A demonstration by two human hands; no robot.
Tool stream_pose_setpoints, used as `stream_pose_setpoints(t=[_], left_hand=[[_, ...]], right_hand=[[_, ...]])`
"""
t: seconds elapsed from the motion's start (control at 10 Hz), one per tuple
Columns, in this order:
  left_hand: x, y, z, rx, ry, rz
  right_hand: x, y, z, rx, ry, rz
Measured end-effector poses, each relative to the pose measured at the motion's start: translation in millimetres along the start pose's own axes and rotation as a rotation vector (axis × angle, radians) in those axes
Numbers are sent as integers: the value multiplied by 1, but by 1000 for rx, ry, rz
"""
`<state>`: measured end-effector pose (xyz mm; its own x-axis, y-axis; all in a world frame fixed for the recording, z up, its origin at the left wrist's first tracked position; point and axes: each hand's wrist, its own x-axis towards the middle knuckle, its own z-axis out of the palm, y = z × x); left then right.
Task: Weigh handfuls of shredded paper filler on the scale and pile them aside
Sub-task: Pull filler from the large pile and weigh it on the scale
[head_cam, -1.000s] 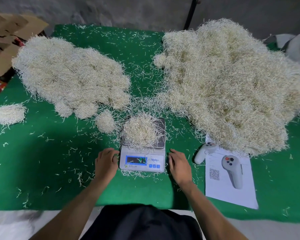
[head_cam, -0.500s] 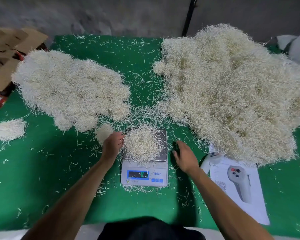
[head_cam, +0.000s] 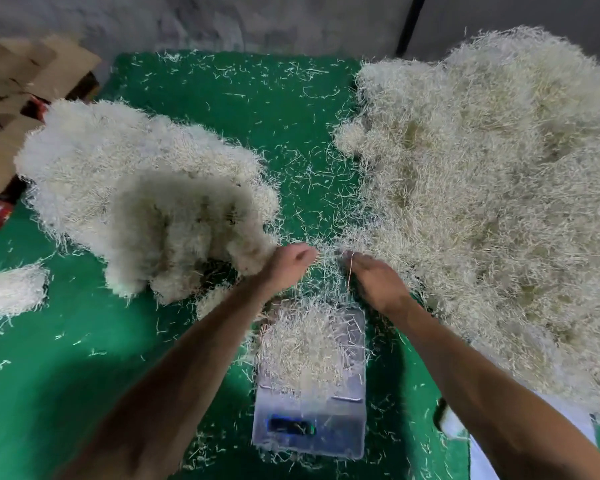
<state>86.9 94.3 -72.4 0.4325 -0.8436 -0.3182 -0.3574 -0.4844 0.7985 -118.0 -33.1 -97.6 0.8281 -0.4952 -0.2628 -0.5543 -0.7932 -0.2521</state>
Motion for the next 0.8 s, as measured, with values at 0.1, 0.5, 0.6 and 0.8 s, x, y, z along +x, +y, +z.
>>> stream_pose_setpoints(t=[0.1, 0.5, 0.6, 0.8], left_hand=[[35, 18, 24, 237, -86, 85], [88, 14, 71, 268, -85, 46], [94, 22, 42, 186, 40, 27], [89, 64, -29, -134, 269, -54]], right_hand=[[28, -3, 3, 115, 165, -45], [47, 56, 10, 149, 437, -45], [40, 71, 14, 23, 336, -23], [27, 73, 4, 82, 200, 227]])
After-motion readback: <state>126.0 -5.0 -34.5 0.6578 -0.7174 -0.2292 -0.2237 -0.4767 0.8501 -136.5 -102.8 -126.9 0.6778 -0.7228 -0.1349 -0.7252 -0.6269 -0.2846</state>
